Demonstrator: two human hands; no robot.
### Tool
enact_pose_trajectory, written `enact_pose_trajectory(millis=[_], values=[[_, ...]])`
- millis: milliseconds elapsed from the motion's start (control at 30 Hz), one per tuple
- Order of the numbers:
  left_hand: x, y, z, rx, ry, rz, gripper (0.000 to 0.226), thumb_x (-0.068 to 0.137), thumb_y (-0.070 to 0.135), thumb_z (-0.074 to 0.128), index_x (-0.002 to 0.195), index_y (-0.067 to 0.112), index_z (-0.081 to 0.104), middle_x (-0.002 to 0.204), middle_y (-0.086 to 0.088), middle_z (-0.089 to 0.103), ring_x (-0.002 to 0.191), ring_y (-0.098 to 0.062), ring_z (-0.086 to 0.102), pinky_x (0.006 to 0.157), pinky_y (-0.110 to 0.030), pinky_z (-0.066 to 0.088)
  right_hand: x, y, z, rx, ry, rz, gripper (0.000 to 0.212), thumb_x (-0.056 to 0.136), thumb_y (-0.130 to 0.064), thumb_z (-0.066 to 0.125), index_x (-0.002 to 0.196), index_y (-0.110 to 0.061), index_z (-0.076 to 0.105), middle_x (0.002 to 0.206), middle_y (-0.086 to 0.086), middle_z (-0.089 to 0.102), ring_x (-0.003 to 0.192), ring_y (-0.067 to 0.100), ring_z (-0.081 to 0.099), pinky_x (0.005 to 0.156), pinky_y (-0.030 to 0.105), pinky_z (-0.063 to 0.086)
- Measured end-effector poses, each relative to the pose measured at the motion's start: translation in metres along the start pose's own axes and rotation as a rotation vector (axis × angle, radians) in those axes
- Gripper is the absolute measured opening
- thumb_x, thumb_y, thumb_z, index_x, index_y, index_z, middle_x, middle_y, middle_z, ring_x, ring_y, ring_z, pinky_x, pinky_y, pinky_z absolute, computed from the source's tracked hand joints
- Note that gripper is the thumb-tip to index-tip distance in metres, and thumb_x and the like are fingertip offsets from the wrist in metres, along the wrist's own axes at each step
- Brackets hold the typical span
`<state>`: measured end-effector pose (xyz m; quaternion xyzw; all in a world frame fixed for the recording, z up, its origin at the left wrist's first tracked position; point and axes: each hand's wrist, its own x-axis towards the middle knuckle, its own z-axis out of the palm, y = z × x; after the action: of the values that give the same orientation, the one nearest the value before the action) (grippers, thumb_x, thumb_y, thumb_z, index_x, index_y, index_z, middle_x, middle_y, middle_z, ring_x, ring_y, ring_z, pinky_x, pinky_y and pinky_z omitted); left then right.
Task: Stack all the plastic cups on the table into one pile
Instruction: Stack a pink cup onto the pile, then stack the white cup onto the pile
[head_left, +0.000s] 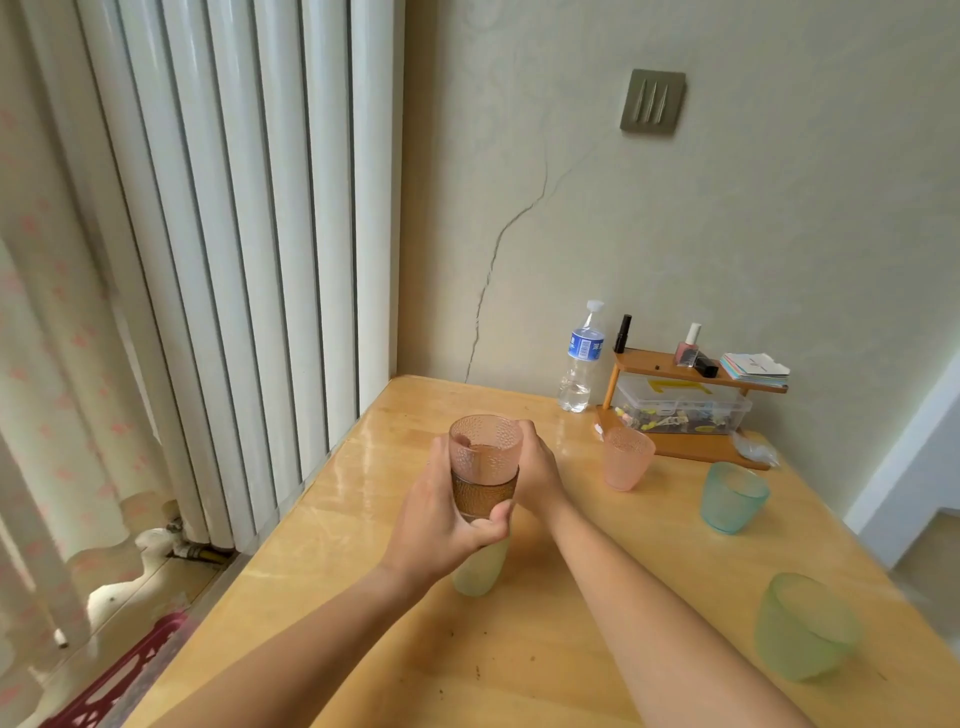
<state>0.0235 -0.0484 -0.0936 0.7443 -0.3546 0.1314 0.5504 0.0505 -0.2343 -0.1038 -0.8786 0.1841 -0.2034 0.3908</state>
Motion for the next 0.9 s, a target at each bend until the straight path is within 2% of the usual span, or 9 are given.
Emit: enact_pose_trajectory(millis=[167,267,333,433,467,533,600,767,900], values=[[-0.006,0.012,0.0,0.007,-0.021,-0.004,0.055,0.07,0.043,0.079,0.11,0.024,0.046,0.095,0.011,0.063,0.084,-0.016,0.063,0.075,-0.039,0.056,-0.036,-0.02,-0.045,0.024,-0.019,0.004,0.077,0.063,-0.066,0.051,0.123,-0.017,0.05,0.122,-0.001,0.067,0.109,0.022,0.064,0.085,0.033,0.048],[-0.007,0.017,-0.004,0.012,-0.046,-0.022,0.056,0.072,0.042,0.08,0.113,0.023,0.047,0.098,0.012,0.065,0.089,-0.018,0.065,0.078,-0.04,0.057,-0.045,-0.018,-0.069,-0.063,-0.026,-0.046,0.069,0.073,-0.049,0.078,0.126,-0.019,0.045,0.132,0.001,0.062,0.116,0.023,0.061,0.088,0.033,0.049],[-0.009,0.02,-0.005,0.004,-0.068,-0.033,0.055,0.074,0.038,0.083,0.114,0.024,0.047,0.101,0.013,0.066,0.091,-0.015,0.065,0.08,-0.038,0.057,-0.05,-0.019,-0.086,-0.066,0.011,-0.075,0.065,0.079,-0.041,0.082,0.127,-0.018,0.044,0.135,0.001,0.06,0.119,0.022,0.059,0.089,0.029,0.045],[-0.012,0.023,-0.006,0.002,-0.086,-0.042,0.053,0.077,0.031,0.085,0.114,0.024,0.047,0.103,0.015,0.067,0.093,-0.012,0.066,0.083,-0.036,0.057,-0.062,-0.033,-0.11,-0.087,0.112,-0.147,0.065,0.083,-0.039,0.08,0.133,-0.017,0.044,0.132,-0.004,0.059,0.115,0.013,0.054,0.086,0.004,0.031],[-0.013,0.025,-0.007,0.001,-0.092,-0.044,0.054,0.078,0.031,0.085,0.115,0.024,0.047,0.105,0.014,0.068,0.094,-0.012,0.066,0.084,-0.036,0.058,-0.065,-0.04,-0.115,-0.074,0.145,-0.17,0.065,0.083,-0.04,0.079,0.133,-0.017,0.044,0.131,-0.004,0.059,0.114,0.014,0.055,0.088,0.005,0.033],[-0.013,0.028,-0.007,-0.006,-0.103,-0.049,0.056,0.078,0.032,0.085,0.119,0.023,0.048,0.109,0.013,0.069,0.099,-0.014,0.067,0.088,-0.038,0.058,-0.073,-0.053,-0.123,-0.014,0.182,-0.228,0.068,0.08,-0.045,0.078,0.133,-0.02,0.044,0.13,0.0,0.061,0.112,0.023,0.061,0.095,0.029,0.049],[-0.014,0.029,-0.009,-0.014,-0.128,-0.063,0.058,0.079,0.033,0.085,0.122,0.021,0.048,0.112,0.011,0.07,0.103,-0.016,0.068,0.092,-0.041,0.057,-0.081,-0.066,-0.127,0.036,0.207,-0.282,0.072,0.076,-0.053,0.075,0.134,-0.024,0.043,0.128,0.0,0.062,0.108,0.026,0.064,0.09,0.043,0.055],[-0.014,0.028,-0.017,-0.014,-0.193,-0.096,0.066,0.079,0.043,0.084,0.128,0.022,0.044,0.121,0.008,0.07,0.113,-0.017,0.067,0.099,-0.043,0.056,-0.097,-0.092,-0.123,0.04,0.182,-0.333,0.075,0.084,-0.048,0.076,0.146,-0.028,0.038,0.126,-0.002,0.058,0.101,0.022,0.065,0.079,0.028,0.052],[-0.015,0.029,-0.021,-0.017,-0.217,-0.12,0.066,0.078,0.045,0.084,0.125,0.024,0.042,0.121,0.007,0.069,0.112,-0.019,0.067,0.098,-0.043,0.056,-0.103,-0.096,-0.109,0.051,0.105,-0.366,0.071,0.084,-0.049,0.076,0.143,-0.032,0.041,0.133,0.0,0.062,0.116,0.019,0.064,0.098,0.031,0.053]])
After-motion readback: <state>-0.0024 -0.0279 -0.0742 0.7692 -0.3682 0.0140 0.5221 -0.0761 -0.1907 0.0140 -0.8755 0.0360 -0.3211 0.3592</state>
